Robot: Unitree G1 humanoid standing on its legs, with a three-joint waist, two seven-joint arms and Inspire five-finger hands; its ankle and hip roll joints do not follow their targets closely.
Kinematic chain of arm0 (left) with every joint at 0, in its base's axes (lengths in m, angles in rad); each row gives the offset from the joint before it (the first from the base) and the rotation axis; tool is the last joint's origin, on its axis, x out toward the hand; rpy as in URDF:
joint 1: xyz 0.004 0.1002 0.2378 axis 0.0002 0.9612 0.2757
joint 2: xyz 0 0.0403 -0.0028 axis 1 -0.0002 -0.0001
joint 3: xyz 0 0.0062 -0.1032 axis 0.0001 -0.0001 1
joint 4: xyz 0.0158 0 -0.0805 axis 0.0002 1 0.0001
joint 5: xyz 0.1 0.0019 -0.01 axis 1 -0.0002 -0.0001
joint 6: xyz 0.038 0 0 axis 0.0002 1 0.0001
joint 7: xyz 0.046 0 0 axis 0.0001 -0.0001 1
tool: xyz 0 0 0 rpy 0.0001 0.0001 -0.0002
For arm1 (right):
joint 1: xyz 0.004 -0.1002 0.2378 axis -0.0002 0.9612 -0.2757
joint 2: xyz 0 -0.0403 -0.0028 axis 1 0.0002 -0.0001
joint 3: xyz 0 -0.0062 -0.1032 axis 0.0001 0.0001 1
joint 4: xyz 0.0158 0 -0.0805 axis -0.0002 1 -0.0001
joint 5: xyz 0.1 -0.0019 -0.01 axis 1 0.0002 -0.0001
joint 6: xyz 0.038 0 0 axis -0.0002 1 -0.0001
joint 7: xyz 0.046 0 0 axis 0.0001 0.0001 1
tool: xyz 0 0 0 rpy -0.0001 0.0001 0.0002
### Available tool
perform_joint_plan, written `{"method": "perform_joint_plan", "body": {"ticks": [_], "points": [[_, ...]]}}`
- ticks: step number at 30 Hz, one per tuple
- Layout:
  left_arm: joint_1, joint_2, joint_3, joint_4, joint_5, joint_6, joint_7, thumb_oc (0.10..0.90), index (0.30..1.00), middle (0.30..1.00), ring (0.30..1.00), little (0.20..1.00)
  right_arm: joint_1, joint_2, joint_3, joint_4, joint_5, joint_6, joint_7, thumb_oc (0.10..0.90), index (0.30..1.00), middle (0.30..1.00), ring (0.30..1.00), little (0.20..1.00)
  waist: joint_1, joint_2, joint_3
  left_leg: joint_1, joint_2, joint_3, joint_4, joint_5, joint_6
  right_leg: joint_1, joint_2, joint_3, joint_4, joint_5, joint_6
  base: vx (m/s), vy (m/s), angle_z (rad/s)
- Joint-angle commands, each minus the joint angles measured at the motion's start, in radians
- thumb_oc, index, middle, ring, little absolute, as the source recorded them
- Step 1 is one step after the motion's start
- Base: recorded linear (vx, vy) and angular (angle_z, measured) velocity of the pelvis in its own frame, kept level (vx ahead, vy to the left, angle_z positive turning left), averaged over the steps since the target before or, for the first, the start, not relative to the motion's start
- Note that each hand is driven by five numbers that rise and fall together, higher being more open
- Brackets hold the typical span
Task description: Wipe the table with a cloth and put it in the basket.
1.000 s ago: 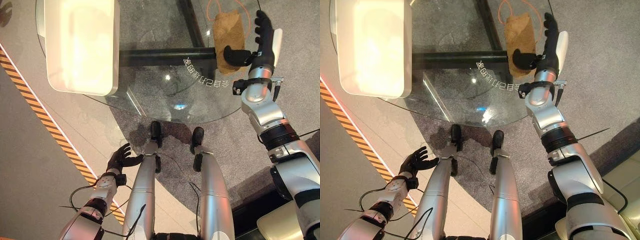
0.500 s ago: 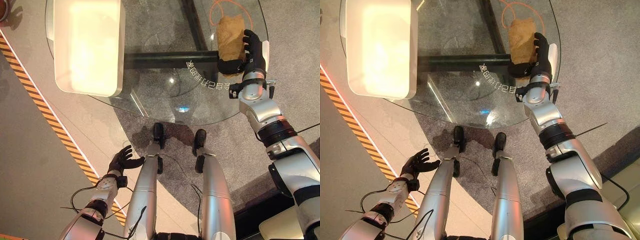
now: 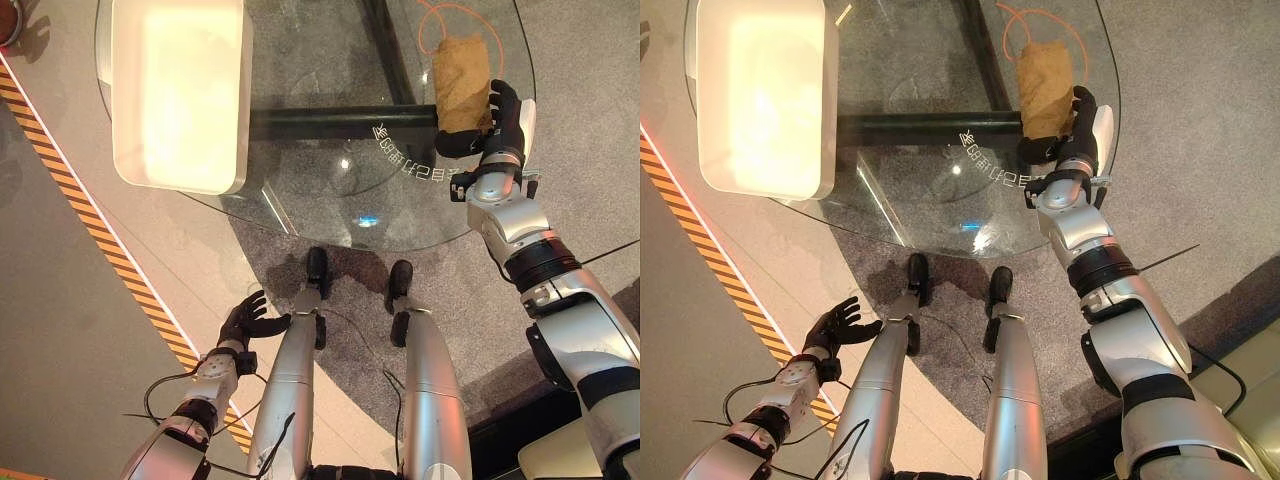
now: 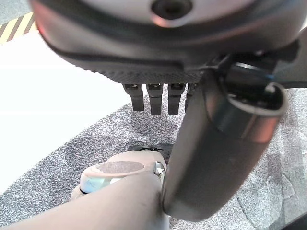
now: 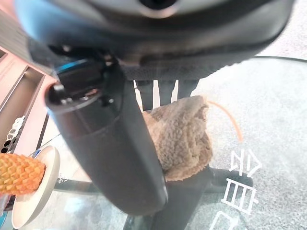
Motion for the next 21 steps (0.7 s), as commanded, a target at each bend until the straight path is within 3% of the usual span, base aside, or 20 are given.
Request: {"method": "perform_joint_plan", "body": {"ticks": [1,21], "points": [[0.059,-0.049,-0.035,0.005,-0.01,-0.006,0.014,0.8,0.9,0.9,0.9,0.9,-0.078,-0.051,0.018,0.018,0.002,-0.009,-0.039,0.8,0.9,0.9,0.9,0.9,-0.006,0.075,-0.021,0.013,-0.029,0.055,0.083,-0.103,0.021,0.025,0.023,-0.059,-0.077,0.021,-0.013,0.0,0.0,0.0],[0.05,-0.059,-0.04,0.012,-0.013,-0.004,0.014,0.8,0.9,0.9,0.9,0.9,-0.035,-0.01,0.028,0.039,-0.012,0.036,-0.078,0.8,0.9,0.9,0.9,0.9,-0.01,0.076,-0.021,0.016,-0.028,0.063,0.079,-0.101,0.023,0.024,0.026,-0.057,-0.077,0.023,-0.012,0.0,0.0,0.0]]}}
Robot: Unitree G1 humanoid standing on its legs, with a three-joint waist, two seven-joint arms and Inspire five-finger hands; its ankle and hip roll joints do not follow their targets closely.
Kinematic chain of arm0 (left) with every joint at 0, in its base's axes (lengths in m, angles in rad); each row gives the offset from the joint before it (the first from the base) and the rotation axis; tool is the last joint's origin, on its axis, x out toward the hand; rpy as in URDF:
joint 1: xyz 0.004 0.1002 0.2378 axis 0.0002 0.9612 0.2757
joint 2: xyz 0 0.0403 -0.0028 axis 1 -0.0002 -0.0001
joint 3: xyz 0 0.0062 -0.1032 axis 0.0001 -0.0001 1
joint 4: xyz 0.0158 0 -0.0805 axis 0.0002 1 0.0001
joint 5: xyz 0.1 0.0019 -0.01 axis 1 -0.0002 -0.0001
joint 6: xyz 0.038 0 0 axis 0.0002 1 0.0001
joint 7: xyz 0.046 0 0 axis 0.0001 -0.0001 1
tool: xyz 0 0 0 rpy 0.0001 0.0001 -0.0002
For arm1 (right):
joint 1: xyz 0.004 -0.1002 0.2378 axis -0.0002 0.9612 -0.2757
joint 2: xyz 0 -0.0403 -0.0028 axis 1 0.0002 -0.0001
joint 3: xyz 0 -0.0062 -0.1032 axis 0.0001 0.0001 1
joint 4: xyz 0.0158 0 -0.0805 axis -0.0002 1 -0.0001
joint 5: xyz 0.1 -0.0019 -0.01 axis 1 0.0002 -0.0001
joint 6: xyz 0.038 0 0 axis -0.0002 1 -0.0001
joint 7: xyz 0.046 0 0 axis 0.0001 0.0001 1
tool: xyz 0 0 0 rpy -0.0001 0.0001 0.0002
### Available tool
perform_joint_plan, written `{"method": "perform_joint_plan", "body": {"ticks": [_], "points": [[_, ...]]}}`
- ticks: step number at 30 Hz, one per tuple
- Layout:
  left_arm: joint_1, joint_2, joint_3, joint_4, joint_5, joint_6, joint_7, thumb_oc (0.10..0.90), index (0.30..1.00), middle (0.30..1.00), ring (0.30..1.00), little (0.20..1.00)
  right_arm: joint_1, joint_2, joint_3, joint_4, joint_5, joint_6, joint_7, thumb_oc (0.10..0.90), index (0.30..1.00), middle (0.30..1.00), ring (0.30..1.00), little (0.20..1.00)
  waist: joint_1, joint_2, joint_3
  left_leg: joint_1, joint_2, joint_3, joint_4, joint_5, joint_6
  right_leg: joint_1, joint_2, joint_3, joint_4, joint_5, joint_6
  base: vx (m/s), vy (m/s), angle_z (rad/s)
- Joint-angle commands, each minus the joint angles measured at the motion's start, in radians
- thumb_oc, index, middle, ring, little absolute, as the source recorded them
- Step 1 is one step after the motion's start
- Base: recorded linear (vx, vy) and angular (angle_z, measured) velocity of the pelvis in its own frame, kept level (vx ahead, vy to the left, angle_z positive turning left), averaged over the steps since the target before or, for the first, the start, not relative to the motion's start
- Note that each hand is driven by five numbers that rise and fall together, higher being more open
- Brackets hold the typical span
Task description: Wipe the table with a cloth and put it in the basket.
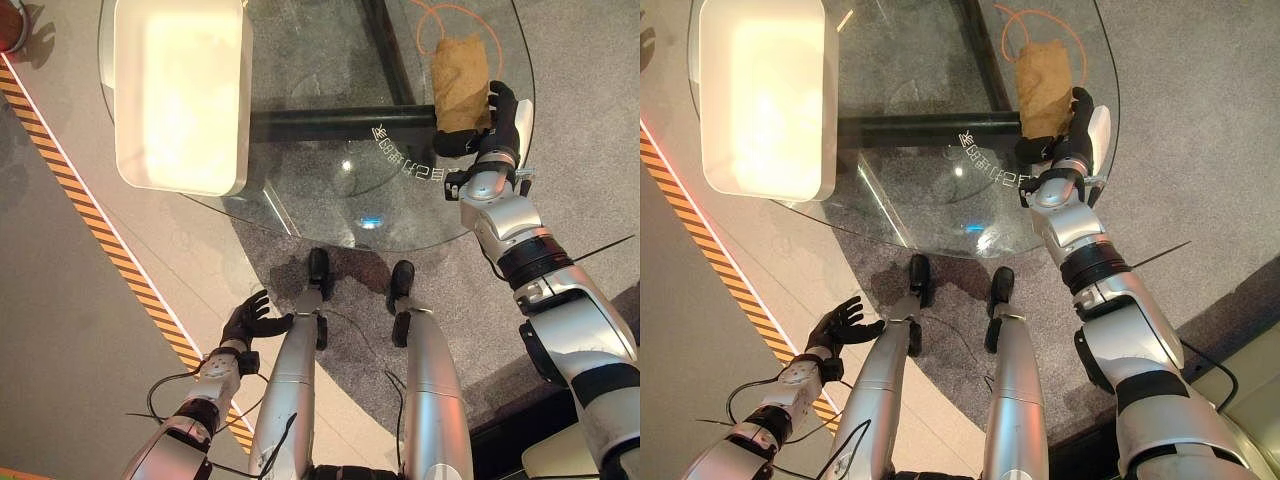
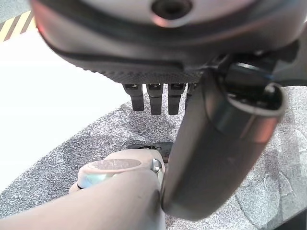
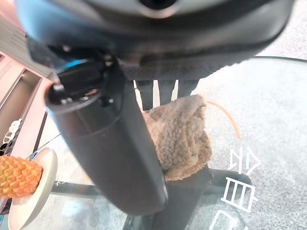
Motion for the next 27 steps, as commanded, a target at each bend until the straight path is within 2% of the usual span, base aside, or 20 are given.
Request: {"method": "perform_joint_plan", "body": {"ticks": [1,14,27], "points": [[0.049,-0.052,-0.038,0.019,-0.012,-0.007,0.014,0.8,0.9,0.9,0.9,0.9,-0.015,-0.034,0.028,0.02,-0.007,0.012,-0.055,0.8,0.9,0.9,0.9,0.9,-0.009,0.066,-0.021,0.01,-0.03,0.061,0.081,-0.1,0.025,0.024,0.025,-0.059,-0.084,0.027,-0.007,0.0,0.0,0.0],[0.044,-0.057,-0.045,0.021,-0.019,-0.009,0.018,0.8,0.9,0.9,0.9,0.9,0.001,-0.024,0.026,0.019,-0.034,0.001,-0.096,0.8,0.9,0.9,0.9,0.9,-0.013,0.067,-0.021,0.005,-0.03,0.063,0.078,-0.099,0.028,0.016,0.029,-0.058,-0.085,0.032,-0.005,0.0,0.0,0.0],[0.037,-0.059,-0.043,0.02,-0.015,-0.004,0.024,0.8,0.9,0.9,0.9,0.9,0.006,-0.025,0.047,0.018,-0.085,0.043,-0.06,0.8,0.9,0.9,0.9,0.9,-0.015,0.067,-0.021,0.003,-0.029,0.063,0.075,-0.096,0.028,0.012,0.028,-0.057,-0.088,0.036,-0.003,0.0,0.0,0.0]]}}
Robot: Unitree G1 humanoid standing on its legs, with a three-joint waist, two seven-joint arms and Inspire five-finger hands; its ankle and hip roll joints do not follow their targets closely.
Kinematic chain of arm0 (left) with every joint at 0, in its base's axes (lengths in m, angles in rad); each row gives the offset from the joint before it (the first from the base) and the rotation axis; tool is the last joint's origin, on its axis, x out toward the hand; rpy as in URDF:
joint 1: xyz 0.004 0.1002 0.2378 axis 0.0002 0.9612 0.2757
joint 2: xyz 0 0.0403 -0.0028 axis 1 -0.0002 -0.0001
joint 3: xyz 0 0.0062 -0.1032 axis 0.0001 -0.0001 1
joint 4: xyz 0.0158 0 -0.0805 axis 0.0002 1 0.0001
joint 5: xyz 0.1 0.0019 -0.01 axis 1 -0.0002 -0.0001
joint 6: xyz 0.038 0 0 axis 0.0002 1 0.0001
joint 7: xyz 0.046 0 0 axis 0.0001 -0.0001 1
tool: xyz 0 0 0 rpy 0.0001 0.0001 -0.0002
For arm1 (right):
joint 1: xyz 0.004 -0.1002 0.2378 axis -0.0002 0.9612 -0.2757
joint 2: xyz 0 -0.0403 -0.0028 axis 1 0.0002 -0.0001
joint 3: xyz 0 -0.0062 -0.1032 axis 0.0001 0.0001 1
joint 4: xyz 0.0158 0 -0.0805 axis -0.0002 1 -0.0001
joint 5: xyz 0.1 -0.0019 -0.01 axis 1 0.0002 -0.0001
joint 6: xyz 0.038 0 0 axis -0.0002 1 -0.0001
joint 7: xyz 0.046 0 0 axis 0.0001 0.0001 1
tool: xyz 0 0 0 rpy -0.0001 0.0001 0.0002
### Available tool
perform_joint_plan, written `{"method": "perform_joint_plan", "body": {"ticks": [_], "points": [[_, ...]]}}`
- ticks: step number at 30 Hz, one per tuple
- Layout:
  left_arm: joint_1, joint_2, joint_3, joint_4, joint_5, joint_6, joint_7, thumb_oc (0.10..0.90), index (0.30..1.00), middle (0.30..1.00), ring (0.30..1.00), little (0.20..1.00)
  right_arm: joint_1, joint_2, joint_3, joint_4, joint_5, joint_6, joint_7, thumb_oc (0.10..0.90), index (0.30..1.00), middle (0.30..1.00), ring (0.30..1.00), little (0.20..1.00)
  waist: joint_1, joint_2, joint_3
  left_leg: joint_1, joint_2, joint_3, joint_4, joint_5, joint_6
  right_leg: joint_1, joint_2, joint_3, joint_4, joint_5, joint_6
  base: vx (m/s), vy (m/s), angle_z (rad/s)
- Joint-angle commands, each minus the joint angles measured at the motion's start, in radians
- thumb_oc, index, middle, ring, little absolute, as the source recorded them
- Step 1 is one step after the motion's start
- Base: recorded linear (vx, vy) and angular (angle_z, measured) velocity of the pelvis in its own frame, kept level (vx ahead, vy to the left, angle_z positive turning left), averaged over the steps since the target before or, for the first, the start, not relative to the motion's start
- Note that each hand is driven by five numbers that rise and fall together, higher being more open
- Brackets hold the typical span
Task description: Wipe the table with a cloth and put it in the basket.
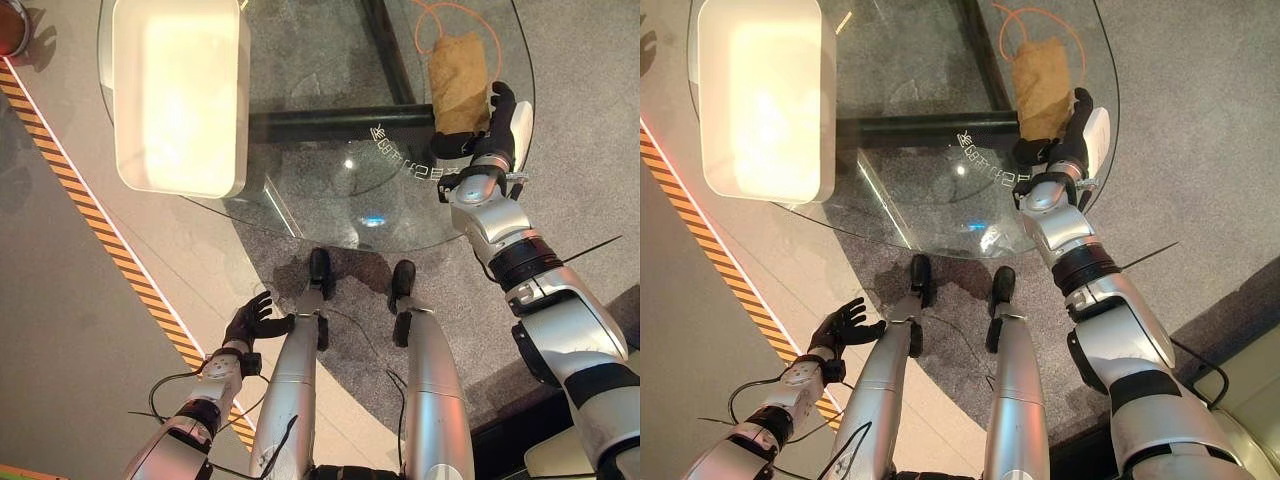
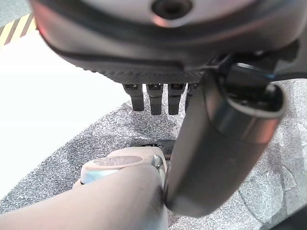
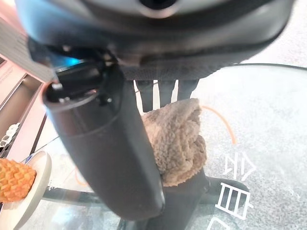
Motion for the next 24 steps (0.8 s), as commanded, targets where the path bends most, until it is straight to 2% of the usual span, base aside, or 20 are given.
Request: {"method": "perform_joint_plan", "body": {"ticks": [1,2,3,4,5,6,7,24], "points": [[0.037,-0.057,-0.012,0.021,-0.015,-0.002,0.019,0.8,0.9,0.9,0.9,0.9,0.005,-0.052,0.028,0.017,-0.03,0.023,0.008,0.8,0.9,0.9,0.9,0.9,-0.012,0.057,-0.02,0.001,-0.032,0.064,0.088,-0.097,0.03,0.015,0.025,-0.058,-0.085,0.039,-0.001,0.0,0.0,0.0],[0.038,-0.055,-0.011,0.025,-0.014,-0.005,0.015,0.8,0.9,0.9,0.9,0.9,0.004,-0.052,0.032,0.023,-0.031,0.024,0.011,0.8,0.9,0.9,0.9,0.9,-0.011,0.058,-0.02,0.001,-0.032,0.064,0.09,-0.097,0.03,0.015,0.024,-0.058,-0.083,0.039,-0.001,0.0,0.0,0.0],[0.037,-0.055,-0.014,0.026,-0.017,-0.007,0.015,0.8,0.9,0.9,0.9,0.9,0.004,-0.051,0.037,0.025,-0.023,0.026,0.011,0.58,0.712,0.712,0.712,0.68,-0.011,0.058,-0.02,0.0,-0.031,0.065,0.091,-0.097,0.03,0.014,0.024,-0.059,-0.082,0.038,-0.001,0.0,0.0,0.0],[0.037,-0.055,-0.014,0.026,-0.018,-0.009,0.014,0.8,0.9,0.9,0.9,0.9,0.004,-0.051,0.04,0.026,-0.021,0.027,0.012,0.394,0.552,0.552,0.552,0.494,-0.011,0.059,-0.02,0.0,-0.031,0.065,0.091,-0.097,0.029,0.014,0.024,-0.058,-0.082,0.038,-0.001,0.0,0.0,0.0],[0.037,-0.055,-0.014,0.026,-0.018,-0.009,0.014,0.8,0.9,0.9,0.9,0.9,0.004,-0.051,0.04,0.026,-0.02,0.027,0.013,0.292,0.465,0.465,0.465,0.392,-0.011,0.059,-0.02,0.0,-0.031,0.065,0.09,-0.097,0.03,0.014,0.024,-0.058,-0.082,0.038,-0.001,0.0,0.0,0.0],[0.037,-0.055,-0.013,0.025,-0.018,-0.009,0.014,0.8,0.9,0.9,0.9,0.9,0.004,-0.051,0.04,0.026,-0.018,0.028,0.014,0.122,0.319,0.319,0.319,0.222,-0.011,0.059,-0.02,0.001,-0.031,0.065,0.09,-0.097,0.03,0.015,0.024,-0.058,-0.082,0.038,-0.001,0.0,0.0,0.0],[0.035,-0.056,-0.013,0.026,-0.019,-0.009,0.014,0.8,0.9,0.9,0.9,0.9,0.005,-0.051,0.042,0.035,-0.012,0.025,0.019,0.1,0.3,0.3,0.3,0.2,-0.012,0.06,-0.02,0.002,-0.031,0.066,0.088,-0.096,0.029,0.014,0.024,-0.059,-0.081,0.037,-0.001,0.0,0.0,0.0],[0.03,-0.055,-0.02,0.019,-0.021,0.0,0.023,0.8,0.9,0.9,0.9,0.9,0.007,-0.05,0.042,0.038,-0.012,0.012,0.025,0.1,0.3,0.3,0.3,0.2,-0.01,0.06,-0.02,-0.001,-0.033,0.066,0.09,-0.096,0.032,0.011,0.024,-0.062,-0.078,0.037,-0.003,0.0,0.0,0.0]]}}
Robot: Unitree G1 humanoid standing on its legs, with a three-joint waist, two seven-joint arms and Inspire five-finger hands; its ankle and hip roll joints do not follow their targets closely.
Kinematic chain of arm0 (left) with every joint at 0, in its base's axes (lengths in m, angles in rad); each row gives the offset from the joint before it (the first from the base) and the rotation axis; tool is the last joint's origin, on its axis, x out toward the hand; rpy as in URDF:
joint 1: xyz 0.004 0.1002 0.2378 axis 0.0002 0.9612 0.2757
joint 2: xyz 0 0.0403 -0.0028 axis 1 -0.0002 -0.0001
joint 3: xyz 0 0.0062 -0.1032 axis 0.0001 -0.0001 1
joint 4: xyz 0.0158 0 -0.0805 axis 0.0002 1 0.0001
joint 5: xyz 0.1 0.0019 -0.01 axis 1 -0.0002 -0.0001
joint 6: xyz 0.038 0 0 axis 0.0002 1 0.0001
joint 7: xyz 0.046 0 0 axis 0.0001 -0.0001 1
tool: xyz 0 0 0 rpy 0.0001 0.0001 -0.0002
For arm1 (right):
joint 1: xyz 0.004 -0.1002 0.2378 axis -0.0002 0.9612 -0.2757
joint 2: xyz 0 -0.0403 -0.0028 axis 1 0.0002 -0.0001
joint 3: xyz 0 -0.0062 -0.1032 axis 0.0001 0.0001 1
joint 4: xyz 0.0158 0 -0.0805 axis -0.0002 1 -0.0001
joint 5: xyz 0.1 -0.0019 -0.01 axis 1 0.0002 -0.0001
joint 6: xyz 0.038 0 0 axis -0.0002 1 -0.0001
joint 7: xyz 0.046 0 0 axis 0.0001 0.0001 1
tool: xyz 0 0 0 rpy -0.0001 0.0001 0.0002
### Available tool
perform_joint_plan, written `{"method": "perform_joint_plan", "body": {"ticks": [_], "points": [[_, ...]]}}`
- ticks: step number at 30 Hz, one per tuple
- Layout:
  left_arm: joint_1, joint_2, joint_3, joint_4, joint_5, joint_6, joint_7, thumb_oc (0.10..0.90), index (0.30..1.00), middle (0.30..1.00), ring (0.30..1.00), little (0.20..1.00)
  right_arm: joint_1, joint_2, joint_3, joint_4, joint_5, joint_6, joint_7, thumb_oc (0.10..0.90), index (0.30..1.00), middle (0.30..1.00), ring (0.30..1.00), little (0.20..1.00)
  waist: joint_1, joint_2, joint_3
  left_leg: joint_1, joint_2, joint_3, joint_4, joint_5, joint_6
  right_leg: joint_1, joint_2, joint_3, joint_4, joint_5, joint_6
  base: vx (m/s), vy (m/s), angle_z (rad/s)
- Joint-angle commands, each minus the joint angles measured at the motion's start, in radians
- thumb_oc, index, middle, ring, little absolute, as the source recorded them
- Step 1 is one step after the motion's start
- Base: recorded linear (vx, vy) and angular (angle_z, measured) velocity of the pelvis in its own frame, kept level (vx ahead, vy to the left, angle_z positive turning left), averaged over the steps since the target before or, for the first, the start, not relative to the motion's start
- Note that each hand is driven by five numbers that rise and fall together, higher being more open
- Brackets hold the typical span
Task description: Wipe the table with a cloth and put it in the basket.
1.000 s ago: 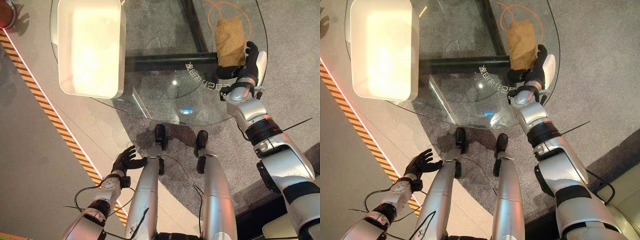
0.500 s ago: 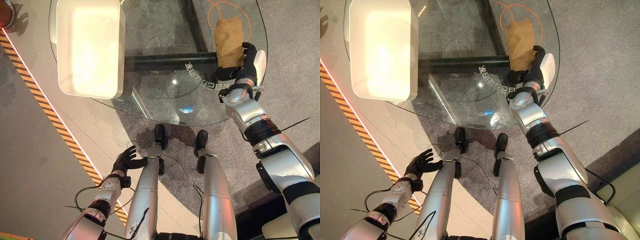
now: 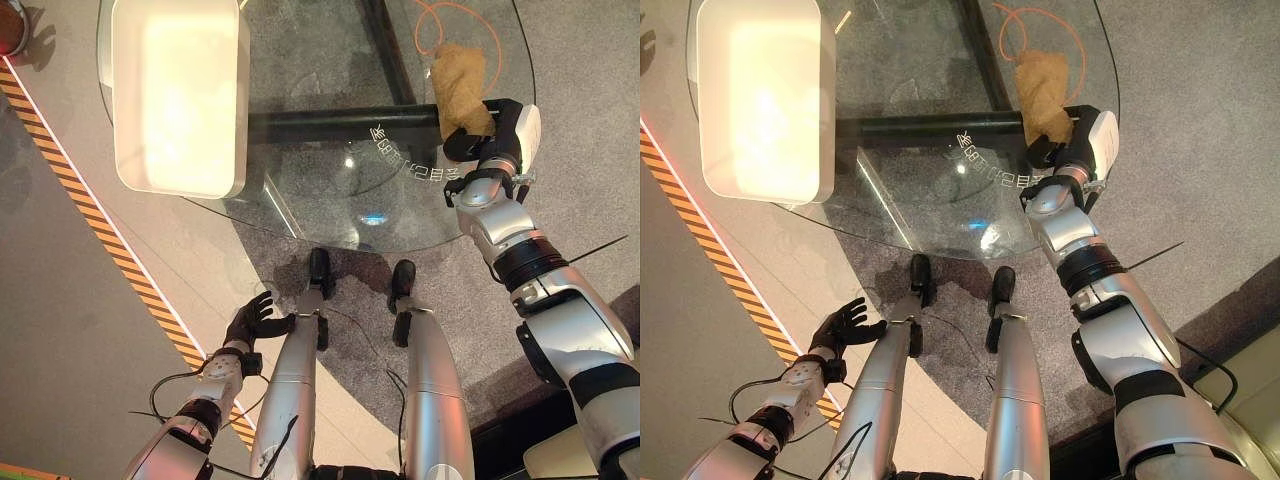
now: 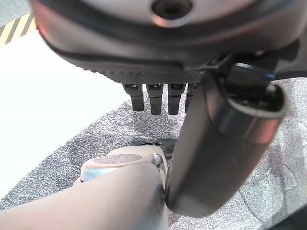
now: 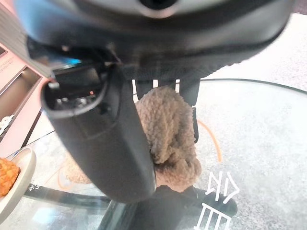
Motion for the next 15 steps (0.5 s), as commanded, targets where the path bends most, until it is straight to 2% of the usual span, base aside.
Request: {"method": "perform_joint_plan", "body": {"ticks": [1,7,11,15], "points": [[0.03,-0.054,-0.017,0.018,-0.02,0.002,0.024,0.8,0.9,0.9,0.9,0.9,0.009,-0.031,0.03,0.001,-0.002,-0.004,0.024,0.1,0.3,0.3,0.3,0.2,-0.011,0.06,-0.02,-0.003,-0.034,0.066,0.091,-0.101,0.033,0.01,0.024,-0.059,-0.081,0.04,-0.003,0.0,0.0,0.0],[0.03,-0.055,-0.016,0.015,-0.014,0.001,0.028,0.8,0.9,0.9,0.9,0.9,0.0,-0.027,0.041,-0.012,-0.072,-0.015,0.073,0.1,0.3,0.3,0.3,0.2,-0.008,0.061,-0.02,-0.005,-0.036,0.063,0.093,-0.1,0.032,0.007,0.022,-0.06,-0.077,0.04,-0.002,0.0,0.0,0.0],[0.028,-0.054,-0.014,0.007,-0.008,0.008,0.034,0.8,0.9,0.9,0.9,0.9,0.0,-0.02,0.075,-0.053,-0.129,-0.047,0.181,0.1,0.3,0.3,0.3,0.2,-0.007,0.06,-0.02,-0.005,-0.038,0.06,0.09,-0.099,0.032,0.007,0.022,-0.061,-0.078,0.039,-0.001,0.0,0.0,0.0],[0.027,-0.051,-0.012,0.0,-0.007,0.015,0.032,0.8,0.9,0.9,0.9,0.9,0.0,-0.015,0.103,-0.093,-0.171,-0.047,0.238,0.1,0.3,0.3,0.3,0.2,-0.006,0.06,-0.02,-0.003,-0.04,0.06,0.087,-0.097,0.032,0.008,0.023,-0.062,-0.079,0.038,-0.002,0.0,0.0,0.0]]}}
